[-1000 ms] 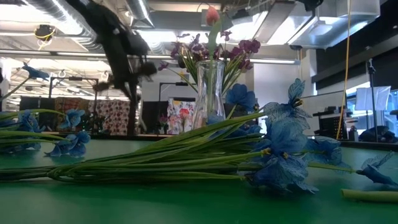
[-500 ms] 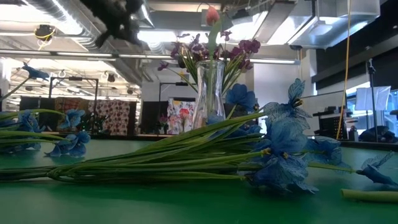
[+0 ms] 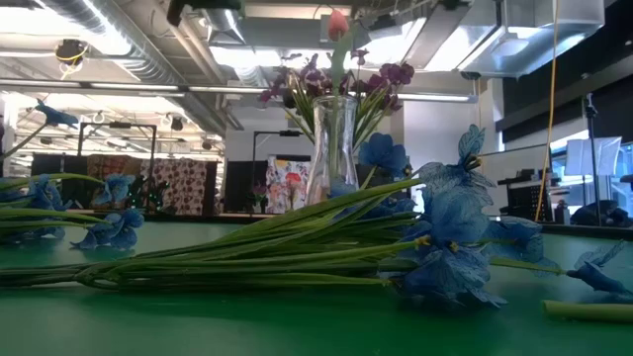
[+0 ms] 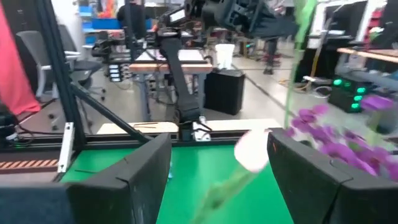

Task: Sort flowers into vase by color
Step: Put the black flower into the yellow vase

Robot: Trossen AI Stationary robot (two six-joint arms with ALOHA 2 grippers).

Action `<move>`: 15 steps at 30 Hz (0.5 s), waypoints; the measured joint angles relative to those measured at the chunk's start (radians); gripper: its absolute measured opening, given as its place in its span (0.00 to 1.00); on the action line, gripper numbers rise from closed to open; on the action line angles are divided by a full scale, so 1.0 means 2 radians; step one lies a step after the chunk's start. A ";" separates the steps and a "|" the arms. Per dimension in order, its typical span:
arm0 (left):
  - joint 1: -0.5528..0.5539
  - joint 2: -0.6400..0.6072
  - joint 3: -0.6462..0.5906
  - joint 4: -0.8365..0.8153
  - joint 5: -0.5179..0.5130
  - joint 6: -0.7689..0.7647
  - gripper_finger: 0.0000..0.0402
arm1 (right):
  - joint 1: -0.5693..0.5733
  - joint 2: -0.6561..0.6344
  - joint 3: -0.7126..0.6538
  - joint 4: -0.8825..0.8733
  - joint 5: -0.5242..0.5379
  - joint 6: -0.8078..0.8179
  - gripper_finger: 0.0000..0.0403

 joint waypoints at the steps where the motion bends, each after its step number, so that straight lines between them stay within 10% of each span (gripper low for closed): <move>1: -0.009 0.000 0.000 0.007 -0.002 0.007 0.00 | -0.005 0.013 0.014 -0.003 -0.011 0.000 0.66; 15: -0.120 0.000 0.059 0.025 -0.022 0.074 0.00 | -0.026 0.168 0.187 -0.068 -0.053 -0.038 0.66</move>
